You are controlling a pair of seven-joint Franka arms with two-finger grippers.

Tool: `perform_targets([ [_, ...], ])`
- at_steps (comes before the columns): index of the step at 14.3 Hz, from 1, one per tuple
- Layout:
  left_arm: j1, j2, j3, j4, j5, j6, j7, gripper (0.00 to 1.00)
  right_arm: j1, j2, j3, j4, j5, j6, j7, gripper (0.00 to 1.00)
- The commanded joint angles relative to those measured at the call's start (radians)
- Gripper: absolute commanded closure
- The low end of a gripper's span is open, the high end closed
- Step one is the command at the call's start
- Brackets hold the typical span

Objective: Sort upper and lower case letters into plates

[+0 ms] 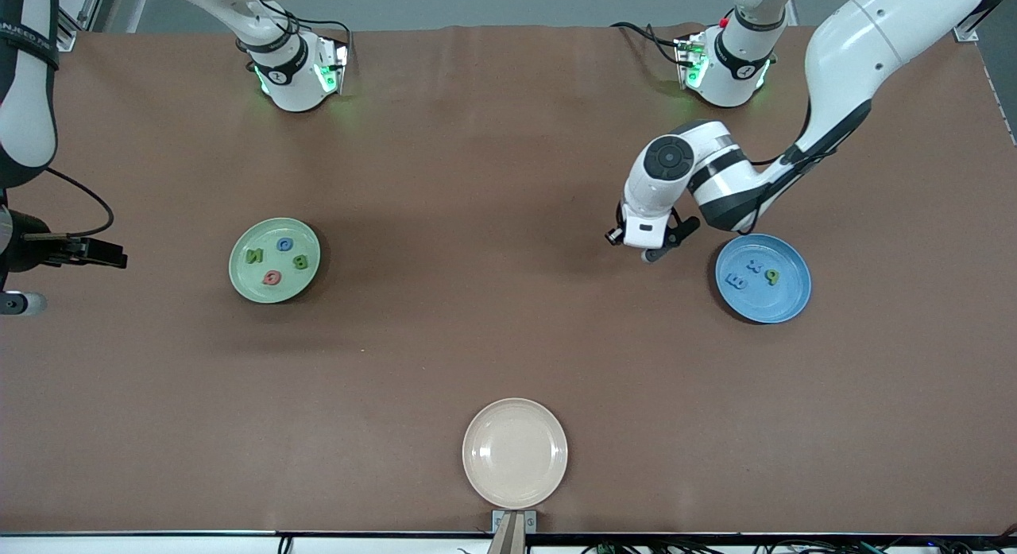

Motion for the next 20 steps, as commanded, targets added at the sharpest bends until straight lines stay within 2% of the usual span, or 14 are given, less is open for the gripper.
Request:
perform_targets([
  [1, 0.13, -0.021, -0.057, 0.022, -0.004, -0.055, 0.197, 0.88, -0.012, 0.006, 0.018, 0.03, 0.0, -0.016, -0.007, 0.0],
  [5, 0.286, -0.017, -0.059, 0.03, 0.008, -0.084, 0.473, 0.88, 0.0, 0.014, 0.021, 0.079, -0.009, -0.044, -0.005, 0.0],
  [7, 0.336, -0.011, -0.033, 0.047, 0.016, -0.084, 0.617, 0.88, -0.005, 0.014, 0.021, 0.096, -0.003, -0.042, -0.004, 0.0],
  [9, 0.344, -0.011, 0.032, 0.077, 0.016, -0.084, 0.757, 0.88, 0.001, 0.014, 0.021, 0.098, 0.026, -0.056, 0.015, 0.0],
  [11, 0.347, -0.011, 0.064, 0.091, 0.016, -0.084, 0.835, 0.87, 0.0, 0.014, 0.022, 0.099, 0.034, -0.114, 0.027, 0.0],
  [16, 0.335, 0.034, 0.116, 0.142, 0.079, -0.077, 0.866, 0.87, -0.009, -0.005, 0.019, 0.079, 0.092, -0.143, 0.029, 0.0],
  [20, 0.292, 0.063, 0.162, 0.173, 0.1, -0.067, 0.877, 0.87, 0.0, -0.083, 0.021, 0.009, 0.091, -0.121, 0.082, 0.0],
])
